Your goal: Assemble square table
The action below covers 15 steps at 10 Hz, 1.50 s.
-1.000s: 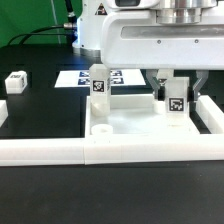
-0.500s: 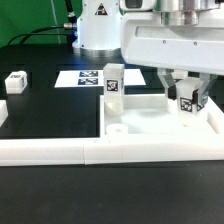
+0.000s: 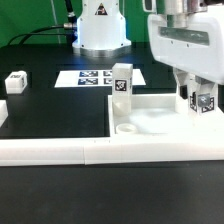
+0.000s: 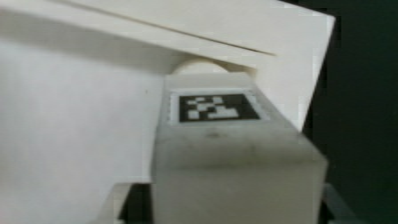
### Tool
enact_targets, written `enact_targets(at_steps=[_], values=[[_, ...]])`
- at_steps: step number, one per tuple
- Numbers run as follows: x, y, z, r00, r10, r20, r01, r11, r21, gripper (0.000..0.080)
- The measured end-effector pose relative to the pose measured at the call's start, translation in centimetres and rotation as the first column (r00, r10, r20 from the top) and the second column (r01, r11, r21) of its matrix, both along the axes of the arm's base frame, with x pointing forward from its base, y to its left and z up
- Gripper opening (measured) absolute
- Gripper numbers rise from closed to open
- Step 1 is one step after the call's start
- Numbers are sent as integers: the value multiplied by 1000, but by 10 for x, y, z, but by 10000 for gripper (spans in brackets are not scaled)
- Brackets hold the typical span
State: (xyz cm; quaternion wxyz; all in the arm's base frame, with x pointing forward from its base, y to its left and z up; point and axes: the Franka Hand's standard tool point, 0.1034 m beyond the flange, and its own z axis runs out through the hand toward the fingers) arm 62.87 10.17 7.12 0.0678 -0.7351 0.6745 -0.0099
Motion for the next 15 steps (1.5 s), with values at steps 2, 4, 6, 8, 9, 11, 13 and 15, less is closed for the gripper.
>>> enact_targets(at_steps=[2, 4, 6, 8, 9, 11, 13, 15], values=[[-1, 0, 0, 1000, 15, 10, -15, 1000, -15, 367], [-5, 3, 0, 993, 117, -16, -117, 992, -35, 504], [-5, 19, 6, 906, 414, -88, -421, 902, -92, 622], [-5, 20, 6, 830, 551, -89, -558, 824, -96, 647], [-5, 20, 6, 792, 603, -90, -610, 787, -96, 647], [-4, 20, 6, 636, 766, -94, -771, 628, -104, 648], [-1, 22, 2, 508, 858, -72, -857, 495, -141, 648], [-1, 22, 2, 448, 891, -72, -889, 435, -146, 648]])
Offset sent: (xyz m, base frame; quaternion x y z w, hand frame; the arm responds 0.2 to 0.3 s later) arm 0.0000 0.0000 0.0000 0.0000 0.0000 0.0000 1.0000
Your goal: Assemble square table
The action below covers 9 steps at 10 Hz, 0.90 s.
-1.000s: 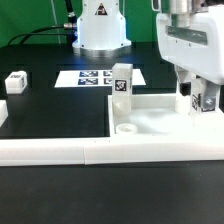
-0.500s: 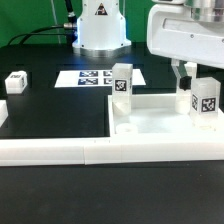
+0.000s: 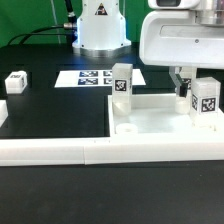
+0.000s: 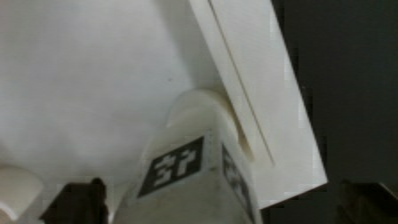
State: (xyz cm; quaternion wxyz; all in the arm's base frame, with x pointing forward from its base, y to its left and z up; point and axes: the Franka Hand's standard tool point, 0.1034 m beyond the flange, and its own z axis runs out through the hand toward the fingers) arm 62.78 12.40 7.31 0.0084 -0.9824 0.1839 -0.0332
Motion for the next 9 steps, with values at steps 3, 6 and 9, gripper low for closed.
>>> enact_targets(at_steps=[3, 6, 9], values=[[0, 0, 0, 998, -55, 0, 55, 998, 3, 291], [0, -1, 0, 959, -284, -5, 284, 959, 20, 291], [1, -3, -2, 755, -654, -38, 655, 752, 69, 291]])
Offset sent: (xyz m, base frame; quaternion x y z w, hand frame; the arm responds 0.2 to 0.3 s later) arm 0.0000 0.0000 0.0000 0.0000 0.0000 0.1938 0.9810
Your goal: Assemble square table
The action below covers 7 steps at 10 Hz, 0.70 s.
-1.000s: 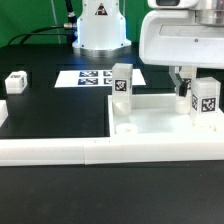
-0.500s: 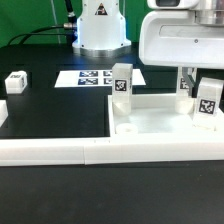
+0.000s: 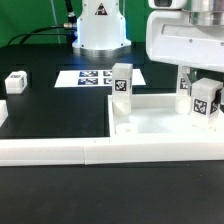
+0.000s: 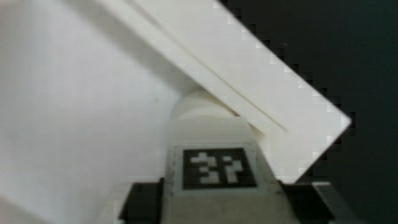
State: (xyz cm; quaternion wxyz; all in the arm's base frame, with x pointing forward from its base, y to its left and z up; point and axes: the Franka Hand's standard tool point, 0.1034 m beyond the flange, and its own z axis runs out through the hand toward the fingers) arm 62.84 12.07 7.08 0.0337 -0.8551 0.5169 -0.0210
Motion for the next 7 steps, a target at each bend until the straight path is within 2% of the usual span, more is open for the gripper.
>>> enact_targets(at_steps=[2, 3, 4, 6, 7], values=[[-3, 7, -2, 960, -277, 25, 276, 960, 41, 292], [-3, 11, -2, 914, -406, 26, 403, 912, 78, 292], [-3, 11, -2, 892, -451, 21, 447, 890, 91, 292], [-2, 11, -2, 898, -440, 23, 436, 895, 90, 292], [-3, 11, -3, 911, -412, 26, 409, 909, 86, 402]])
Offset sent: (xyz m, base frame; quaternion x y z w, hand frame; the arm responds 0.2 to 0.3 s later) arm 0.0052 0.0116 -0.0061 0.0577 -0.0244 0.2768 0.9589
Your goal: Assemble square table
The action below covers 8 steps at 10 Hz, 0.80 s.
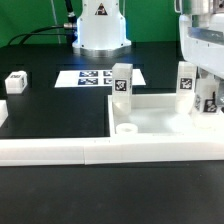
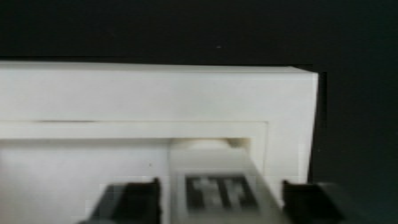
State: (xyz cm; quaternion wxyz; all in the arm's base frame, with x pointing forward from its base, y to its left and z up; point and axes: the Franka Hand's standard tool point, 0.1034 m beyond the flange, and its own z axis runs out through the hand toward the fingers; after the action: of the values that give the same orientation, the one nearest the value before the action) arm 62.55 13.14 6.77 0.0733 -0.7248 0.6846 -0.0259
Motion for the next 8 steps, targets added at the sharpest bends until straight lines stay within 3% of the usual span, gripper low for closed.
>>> enact_targets(at_steps=[1, 2, 3, 8], values=[[0, 1, 0, 1000, 4, 0, -4, 1000, 0, 541], [-1, 4, 1, 983, 185, -13, -185, 982, -27, 615], [-1, 7, 2, 931, 364, -14, -364, 930, -54, 615], [-1, 4, 1, 756, 654, -17, -652, 752, -97, 649]])
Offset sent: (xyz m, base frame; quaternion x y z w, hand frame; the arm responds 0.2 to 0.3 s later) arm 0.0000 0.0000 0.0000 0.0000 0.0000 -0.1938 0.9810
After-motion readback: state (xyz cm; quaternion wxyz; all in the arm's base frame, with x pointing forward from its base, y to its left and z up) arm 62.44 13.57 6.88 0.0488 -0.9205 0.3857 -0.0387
